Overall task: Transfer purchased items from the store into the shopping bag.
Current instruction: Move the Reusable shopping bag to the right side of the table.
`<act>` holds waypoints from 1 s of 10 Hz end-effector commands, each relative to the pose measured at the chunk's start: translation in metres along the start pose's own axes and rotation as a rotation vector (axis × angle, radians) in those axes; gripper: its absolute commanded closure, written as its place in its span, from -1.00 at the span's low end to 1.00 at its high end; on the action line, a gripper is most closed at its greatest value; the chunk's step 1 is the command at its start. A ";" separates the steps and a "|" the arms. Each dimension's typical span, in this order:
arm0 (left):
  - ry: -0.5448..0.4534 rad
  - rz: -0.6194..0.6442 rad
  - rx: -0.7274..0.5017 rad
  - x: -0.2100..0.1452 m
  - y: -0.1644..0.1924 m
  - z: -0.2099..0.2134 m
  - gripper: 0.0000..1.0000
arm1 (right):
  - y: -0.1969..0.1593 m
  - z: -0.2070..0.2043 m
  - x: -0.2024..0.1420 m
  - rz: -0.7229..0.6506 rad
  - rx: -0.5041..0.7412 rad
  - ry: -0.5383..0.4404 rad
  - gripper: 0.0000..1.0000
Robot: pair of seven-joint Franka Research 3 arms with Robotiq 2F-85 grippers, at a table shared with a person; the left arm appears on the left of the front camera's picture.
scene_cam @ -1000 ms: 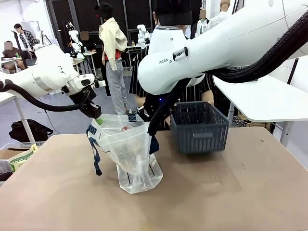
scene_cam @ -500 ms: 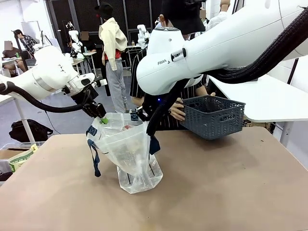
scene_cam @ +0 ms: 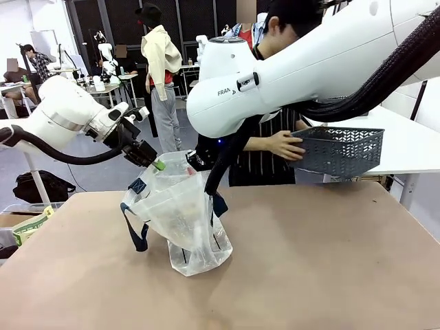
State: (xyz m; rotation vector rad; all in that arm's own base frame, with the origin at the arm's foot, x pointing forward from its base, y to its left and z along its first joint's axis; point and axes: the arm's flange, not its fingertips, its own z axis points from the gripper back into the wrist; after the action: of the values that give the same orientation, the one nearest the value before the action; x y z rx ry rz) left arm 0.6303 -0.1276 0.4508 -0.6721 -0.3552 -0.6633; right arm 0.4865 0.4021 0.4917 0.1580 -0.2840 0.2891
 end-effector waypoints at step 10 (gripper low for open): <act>-0.110 0.028 -0.180 0.000 0.000 -0.006 -0.47 | 0.036 -0.006 0.018 0.044 -0.082 -0.020 1.00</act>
State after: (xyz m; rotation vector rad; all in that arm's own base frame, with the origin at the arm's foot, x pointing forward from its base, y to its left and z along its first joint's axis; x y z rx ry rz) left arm 0.6305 -0.1319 0.4452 -0.8360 -0.3658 -0.6114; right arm 0.4874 0.4330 0.4943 0.1141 -0.3003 0.3420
